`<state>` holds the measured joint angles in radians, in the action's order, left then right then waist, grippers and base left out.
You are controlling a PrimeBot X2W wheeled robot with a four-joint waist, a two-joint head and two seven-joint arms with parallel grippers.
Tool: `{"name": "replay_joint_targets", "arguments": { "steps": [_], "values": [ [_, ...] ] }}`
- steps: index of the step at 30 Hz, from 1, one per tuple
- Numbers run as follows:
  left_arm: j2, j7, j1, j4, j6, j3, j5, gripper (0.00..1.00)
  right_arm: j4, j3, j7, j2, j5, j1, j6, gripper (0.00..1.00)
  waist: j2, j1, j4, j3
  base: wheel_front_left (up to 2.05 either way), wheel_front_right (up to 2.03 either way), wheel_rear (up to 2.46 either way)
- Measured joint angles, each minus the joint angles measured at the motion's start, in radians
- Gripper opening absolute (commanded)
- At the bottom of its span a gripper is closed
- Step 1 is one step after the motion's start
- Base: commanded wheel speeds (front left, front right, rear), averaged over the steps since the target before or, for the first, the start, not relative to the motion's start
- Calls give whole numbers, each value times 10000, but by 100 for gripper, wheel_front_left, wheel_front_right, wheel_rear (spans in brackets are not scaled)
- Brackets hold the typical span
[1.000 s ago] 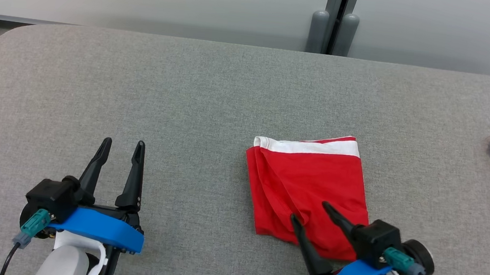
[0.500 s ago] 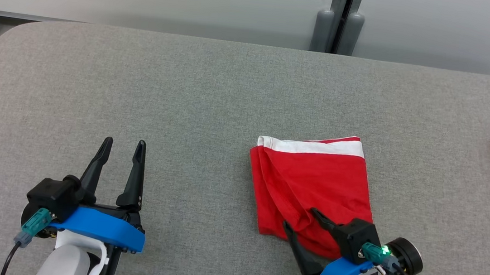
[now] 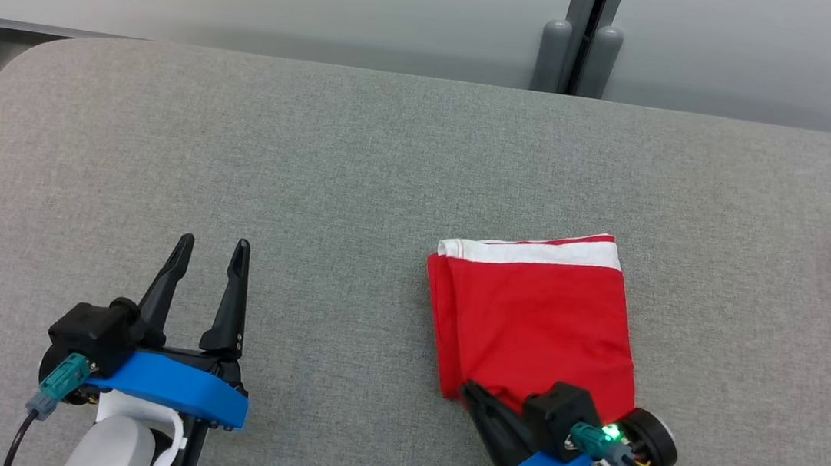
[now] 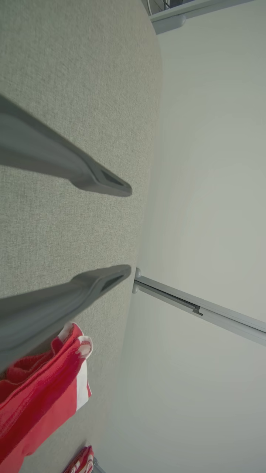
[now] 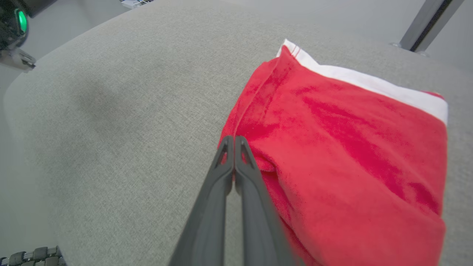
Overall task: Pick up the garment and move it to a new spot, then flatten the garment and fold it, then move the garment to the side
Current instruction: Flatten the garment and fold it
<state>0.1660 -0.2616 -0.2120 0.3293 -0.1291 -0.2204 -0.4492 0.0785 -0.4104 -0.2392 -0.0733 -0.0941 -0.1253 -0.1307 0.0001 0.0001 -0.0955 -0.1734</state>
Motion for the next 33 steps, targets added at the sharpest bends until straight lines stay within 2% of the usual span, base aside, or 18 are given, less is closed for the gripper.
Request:
{"name": "replay_joint_targets", "arguments": {
  "steps": [7,8,9,14,17,18,20,26,30,33],
  "values": [
    [36,0,0,36,0,8,-33,100,683,-1058,-153,56,-610,-426,2,0,-1,-1,88,9,0,0,0],
    [40,0,-1,44,0,-2,-38,100,917,-1156,-188,77,-719,-514,0,35,0,0,101,14,0,0,0],
    [36,0,-2,58,0,-25,-56,100,1133,-1254,-203,86,-767,-595,0,100,0,0,107,19,0,0,0],
    [21,0,-7,117,0,-121,-75,100,1528,-1467,165,186,-1593,-926,0,100,0,0,107,109,0,0,0],
    [44,0,13,138,0,-102,-84,100,972,-1285,604,215,-2627,-954,2,100,0,0,129,236,0,0,0],
    [59,0,83,142,0,-36,-84,100,382,-1014,953,238,-3137,-953,0,100,0,0,169,338,0,0,0],
    [73,0,139,134,0,21,-84,100,84,-685,1170,259,-3227,-953,0,100,0,-1,204,392,0,0,0],
    [81,-2,493,92,10,339,-42,100,-1078,1885,2121,249,-2345,-650,0,100,0,0,522,693,0,0,0],
    [61,0,657,36,58,548,96,100,-1095,3444,2276,207,-1271,-138,2,100,0,-1,717,902,0,0,0],
    [69,0,803,19,90,752,211,100,-938,4134,2410,201,-1034,174,2,100,0,0,873,1015,0,0,0]
  ]
}}
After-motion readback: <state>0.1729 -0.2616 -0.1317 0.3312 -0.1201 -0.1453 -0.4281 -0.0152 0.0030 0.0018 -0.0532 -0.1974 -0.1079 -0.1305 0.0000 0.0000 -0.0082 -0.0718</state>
